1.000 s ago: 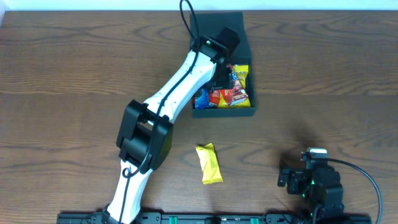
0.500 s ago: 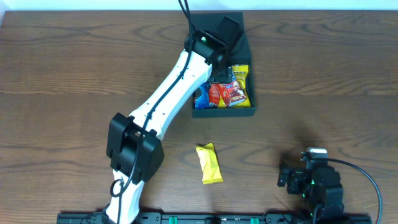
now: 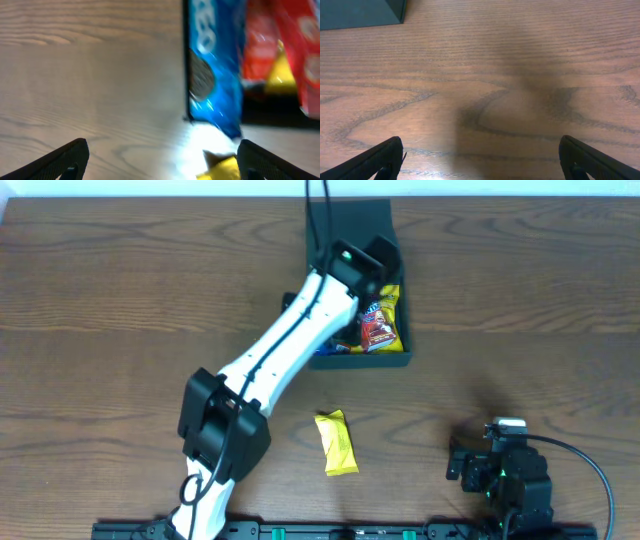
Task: Pack container
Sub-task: 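Move the left gripper down to the yellow bar and grasp it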
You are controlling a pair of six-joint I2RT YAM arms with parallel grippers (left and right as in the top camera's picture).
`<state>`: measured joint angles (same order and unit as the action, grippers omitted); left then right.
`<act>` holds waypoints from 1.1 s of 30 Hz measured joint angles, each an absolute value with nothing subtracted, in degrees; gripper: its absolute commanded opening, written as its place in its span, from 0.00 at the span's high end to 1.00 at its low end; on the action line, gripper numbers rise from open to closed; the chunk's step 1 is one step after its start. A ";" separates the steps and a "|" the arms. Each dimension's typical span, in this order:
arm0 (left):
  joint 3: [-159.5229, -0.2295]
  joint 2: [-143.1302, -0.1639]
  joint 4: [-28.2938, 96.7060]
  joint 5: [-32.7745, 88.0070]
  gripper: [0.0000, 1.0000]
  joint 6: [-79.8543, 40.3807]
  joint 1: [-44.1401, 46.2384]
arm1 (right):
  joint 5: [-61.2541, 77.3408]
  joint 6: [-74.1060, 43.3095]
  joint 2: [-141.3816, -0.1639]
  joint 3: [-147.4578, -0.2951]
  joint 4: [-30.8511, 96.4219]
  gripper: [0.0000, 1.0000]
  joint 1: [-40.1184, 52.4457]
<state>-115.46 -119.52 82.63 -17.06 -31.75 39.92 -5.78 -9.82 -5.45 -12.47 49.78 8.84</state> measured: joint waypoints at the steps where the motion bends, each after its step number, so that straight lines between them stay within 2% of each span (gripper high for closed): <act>1: -113.80 -118.19 81.95 -16.75 0.05 -32.05 40.64 | -5.78 -9.80 -5.45 -12.47 49.78 0.01 8.84; 8: -89.41 -98.52 68.03 -14.59 0.04 -33.50 45.60 | -5.76 -9.80 -5.43 -12.45 49.69 0.01 8.84; 10: -79.02 -90.83 61.98 -10.68 0.05 -34.13 47.66 | -5.67 -9.80 -5.43 -12.38 49.67 0.00 8.84; 16: -64.14 -87.26 52.90 -4.60 0.05 -38.09 49.39 | -5.61 -9.80 -5.43 -12.36 49.67 0.01 8.84; 23: -64.25 -94.87 54.04 -2.09 0.05 -40.71 49.34 | -5.61 -9.82 -5.43 -12.36 49.67 0.01 8.84; 33: -71.42 -100.14 54.57 3.64 0.05 -52.31 52.03 | -5.61 -9.80 -5.43 -12.36 49.67 0.01 8.84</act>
